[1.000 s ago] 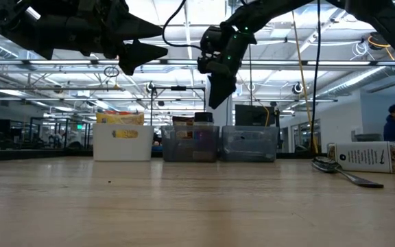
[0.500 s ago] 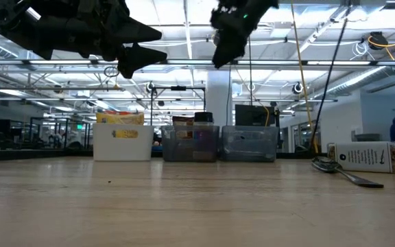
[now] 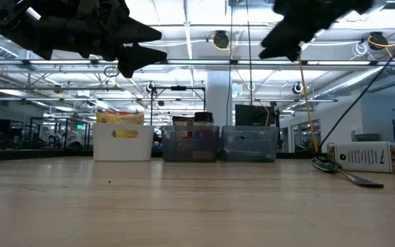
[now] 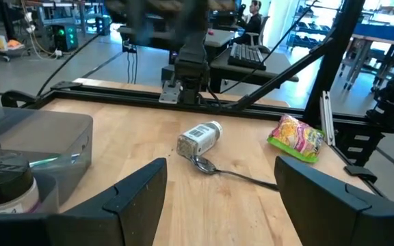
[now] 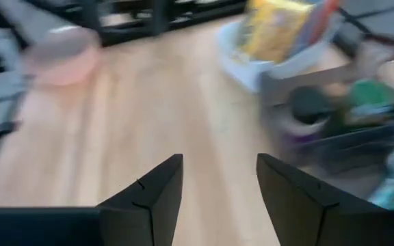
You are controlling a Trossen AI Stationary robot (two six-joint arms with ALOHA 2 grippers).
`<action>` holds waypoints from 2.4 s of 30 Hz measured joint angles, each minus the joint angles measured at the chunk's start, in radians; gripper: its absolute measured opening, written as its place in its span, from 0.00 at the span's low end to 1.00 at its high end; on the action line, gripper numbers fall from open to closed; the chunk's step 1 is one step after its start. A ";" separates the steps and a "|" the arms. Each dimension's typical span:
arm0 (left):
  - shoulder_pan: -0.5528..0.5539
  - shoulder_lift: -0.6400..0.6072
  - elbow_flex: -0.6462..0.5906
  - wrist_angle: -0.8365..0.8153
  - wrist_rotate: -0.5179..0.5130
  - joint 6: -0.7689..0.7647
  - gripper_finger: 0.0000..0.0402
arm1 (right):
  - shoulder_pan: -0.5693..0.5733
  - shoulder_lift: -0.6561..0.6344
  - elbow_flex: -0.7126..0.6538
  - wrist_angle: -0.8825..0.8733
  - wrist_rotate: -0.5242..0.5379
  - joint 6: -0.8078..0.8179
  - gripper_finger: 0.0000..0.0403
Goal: Pick & Place Food Item
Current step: Put the white seasoning bottle into the left black bin
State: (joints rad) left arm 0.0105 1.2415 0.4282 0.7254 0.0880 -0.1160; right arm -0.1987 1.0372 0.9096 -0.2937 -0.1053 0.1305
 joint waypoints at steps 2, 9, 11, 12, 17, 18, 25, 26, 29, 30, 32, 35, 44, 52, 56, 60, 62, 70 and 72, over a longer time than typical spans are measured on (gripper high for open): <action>0.000 0.000 0.000 0.001 -0.001 -0.016 0.68 | 0.053 -0.066 -0.098 0.066 -0.002 0.034 0.44; -0.015 0.000 0.000 0.027 -0.022 -0.045 0.68 | 0.222 -0.179 -0.340 0.188 0.000 0.146 0.43; -0.026 0.000 0.000 0.040 -0.041 -0.045 0.68 | 0.252 -0.179 -0.383 0.214 0.005 0.177 0.43; -0.029 0.000 0.000 0.044 -0.051 -0.045 0.68 | 0.262 -0.179 -0.395 0.213 0.013 0.189 0.43; -0.052 0.000 0.000 0.047 -0.094 -0.064 0.68 | 0.296 -0.175 -0.413 0.171 0.136 0.211 0.43; -0.057 0.000 0.000 0.047 -0.097 -0.074 0.68 | 0.298 -0.176 -0.413 0.162 0.159 0.202 0.43; -0.113 0.009 0.000 0.054 -0.157 -0.103 0.68 | 0.305 -0.178 -0.369 -0.099 0.261 0.266 0.42; -0.121 0.018 0.000 0.062 -0.173 -0.103 0.68 | 0.314 -0.178 -0.362 -0.123 0.263 0.284 0.42; -0.132 0.055 0.000 0.099 -0.194 -0.099 0.68 | 0.346 -0.179 -0.349 -0.187 0.262 0.344 0.41; -0.131 0.074 0.002 0.118 -0.194 -0.098 0.68 | 0.358 -0.178 -0.348 -0.207 0.262 0.371 0.41; -0.126 0.113 0.019 0.117 -0.194 -0.098 0.68 | 0.384 -0.178 -0.347 -0.248 0.262 0.431 0.41; -0.113 0.187 0.063 0.116 -0.187 -0.094 0.68 | 0.431 -0.178 -0.347 -0.311 0.267 0.523 0.40; -0.081 0.442 0.279 0.118 -0.018 -0.008 0.68 | 0.562 -0.178 -0.347 -0.374 0.303 0.718 0.40; -0.074 0.559 0.439 0.077 0.077 0.069 0.68 | 0.580 -0.178 -0.347 -0.408 0.302 0.710 0.40; -0.074 0.558 0.466 0.034 0.079 0.108 0.68 | 0.560 -0.178 -0.347 -0.428 0.230 0.679 0.40; -0.072 0.557 0.480 0.034 0.079 0.112 0.68 | 0.539 -0.177 -0.347 -0.457 0.227 0.670 0.40; -0.070 0.557 0.480 0.035 0.079 0.112 0.68 | 0.519 -0.176 -0.347 -0.461 0.188 0.671 0.41; -0.051 0.557 0.480 0.026 0.079 0.114 0.68 | 0.444 -0.171 -0.352 -0.418 0.073 0.733 0.60; -0.045 0.557 0.480 0.027 0.097 0.114 0.68 | 0.440 -0.158 -0.373 -0.370 0.071 0.729 0.64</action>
State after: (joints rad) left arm -0.0341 1.7988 0.9081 0.7520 0.1851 -0.0025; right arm 0.2417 0.8788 0.5362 -0.6636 -0.0340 0.8597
